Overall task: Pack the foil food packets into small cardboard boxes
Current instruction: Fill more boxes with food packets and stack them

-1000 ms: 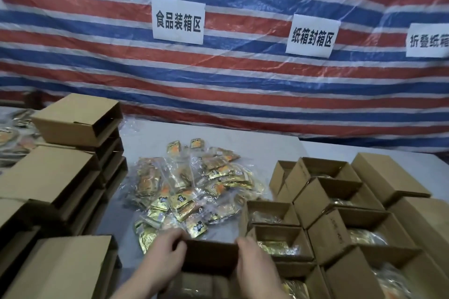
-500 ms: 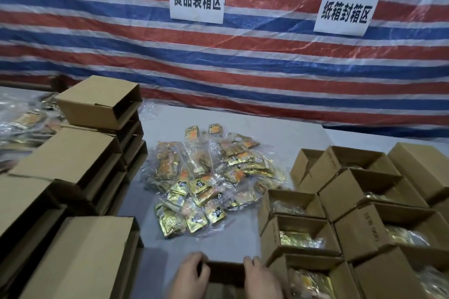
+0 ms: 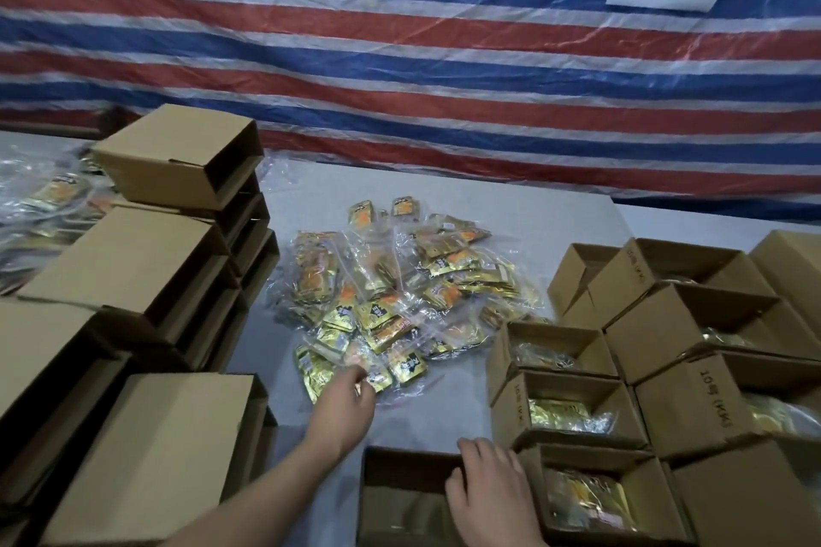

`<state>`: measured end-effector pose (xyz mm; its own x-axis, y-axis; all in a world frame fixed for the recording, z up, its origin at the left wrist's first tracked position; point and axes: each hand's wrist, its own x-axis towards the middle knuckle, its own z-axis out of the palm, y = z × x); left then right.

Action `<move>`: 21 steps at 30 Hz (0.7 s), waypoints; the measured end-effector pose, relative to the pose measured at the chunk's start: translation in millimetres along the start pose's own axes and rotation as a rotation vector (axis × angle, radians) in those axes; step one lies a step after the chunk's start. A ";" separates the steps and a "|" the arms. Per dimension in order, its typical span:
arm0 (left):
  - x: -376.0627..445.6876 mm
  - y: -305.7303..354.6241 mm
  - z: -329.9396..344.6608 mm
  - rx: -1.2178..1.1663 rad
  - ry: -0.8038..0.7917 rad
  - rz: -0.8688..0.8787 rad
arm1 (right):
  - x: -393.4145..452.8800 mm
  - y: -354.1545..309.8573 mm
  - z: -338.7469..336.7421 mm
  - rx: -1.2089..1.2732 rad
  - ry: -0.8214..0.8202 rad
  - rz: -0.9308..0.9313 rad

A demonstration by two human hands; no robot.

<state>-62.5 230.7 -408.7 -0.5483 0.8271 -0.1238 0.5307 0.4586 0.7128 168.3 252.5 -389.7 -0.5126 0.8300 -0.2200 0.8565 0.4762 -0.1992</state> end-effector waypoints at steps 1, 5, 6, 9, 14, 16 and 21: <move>17.0 0.6 -2.9 0.049 -0.002 0.000 | 0.9 -1.1 -0.1 0.021 0.016 -0.001; 81.5 9.9 -6.0 0.280 -0.074 0.049 | 10.5 0.3 -0.8 0.103 0.031 0.005; 94.0 14.9 -2.9 0.338 -0.102 0.082 | 14.7 1.6 -1.1 0.109 0.040 0.012; 126.0 37.4 17.6 0.482 -0.158 0.218 | 31.0 3.6 -5.4 0.134 0.052 0.034; 171.2 81.6 74.7 0.524 -0.141 0.333 | 53.8 2.4 -16.3 0.263 0.093 0.004; 187.1 92.0 98.4 0.611 -0.159 0.309 | 55.5 1.5 -19.5 0.338 0.080 0.009; 215.1 93.9 144.6 0.750 -0.205 0.150 | 50.3 -5.3 -24.0 0.355 0.185 0.057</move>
<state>-37.2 498.6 -468.3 -0.3450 0.9073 -0.2404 0.9235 0.3739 0.0854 139.4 298.6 -376.8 -0.4180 0.9057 -0.0713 0.7922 0.3249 -0.5166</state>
